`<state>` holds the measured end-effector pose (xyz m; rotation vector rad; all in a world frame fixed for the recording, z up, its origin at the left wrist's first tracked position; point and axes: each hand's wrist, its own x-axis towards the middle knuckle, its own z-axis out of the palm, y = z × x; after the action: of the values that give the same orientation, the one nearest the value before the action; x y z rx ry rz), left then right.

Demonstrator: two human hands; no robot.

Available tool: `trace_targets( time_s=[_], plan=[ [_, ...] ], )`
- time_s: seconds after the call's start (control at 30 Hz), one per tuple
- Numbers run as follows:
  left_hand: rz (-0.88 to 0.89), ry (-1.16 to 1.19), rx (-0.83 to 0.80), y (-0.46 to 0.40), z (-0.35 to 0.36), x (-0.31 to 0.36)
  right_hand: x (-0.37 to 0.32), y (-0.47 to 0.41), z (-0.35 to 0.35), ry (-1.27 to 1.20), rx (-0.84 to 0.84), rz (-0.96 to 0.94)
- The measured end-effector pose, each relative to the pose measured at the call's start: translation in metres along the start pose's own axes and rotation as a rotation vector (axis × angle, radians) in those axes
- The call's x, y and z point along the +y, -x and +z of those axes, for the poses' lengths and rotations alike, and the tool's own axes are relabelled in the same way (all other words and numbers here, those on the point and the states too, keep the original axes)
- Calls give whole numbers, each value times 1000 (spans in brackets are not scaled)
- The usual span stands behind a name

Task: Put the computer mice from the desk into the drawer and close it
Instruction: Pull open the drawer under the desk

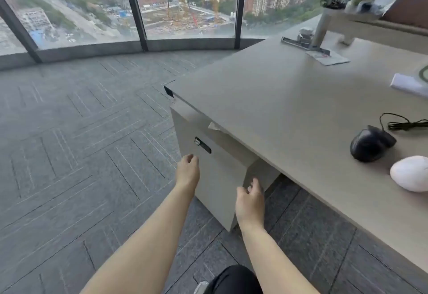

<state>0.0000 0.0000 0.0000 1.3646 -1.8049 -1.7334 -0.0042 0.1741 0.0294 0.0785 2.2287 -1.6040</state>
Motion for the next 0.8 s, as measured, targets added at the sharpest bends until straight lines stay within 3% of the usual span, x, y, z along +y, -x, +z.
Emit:
trace_targets(
  time_s=[0.23, 0.57, 0.8],
  plan=[
    [-199, 373, 25, -38, 30, 24, 4, -18, 14, -66, 37, -10],
    [-239, 432, 132, -65, 33, 24, 6, -16, 21, -65, 110, 2],
    [-249, 506, 158, -34, -27, -7, 15, 39, 16, 18, -33, -80]
  ],
)
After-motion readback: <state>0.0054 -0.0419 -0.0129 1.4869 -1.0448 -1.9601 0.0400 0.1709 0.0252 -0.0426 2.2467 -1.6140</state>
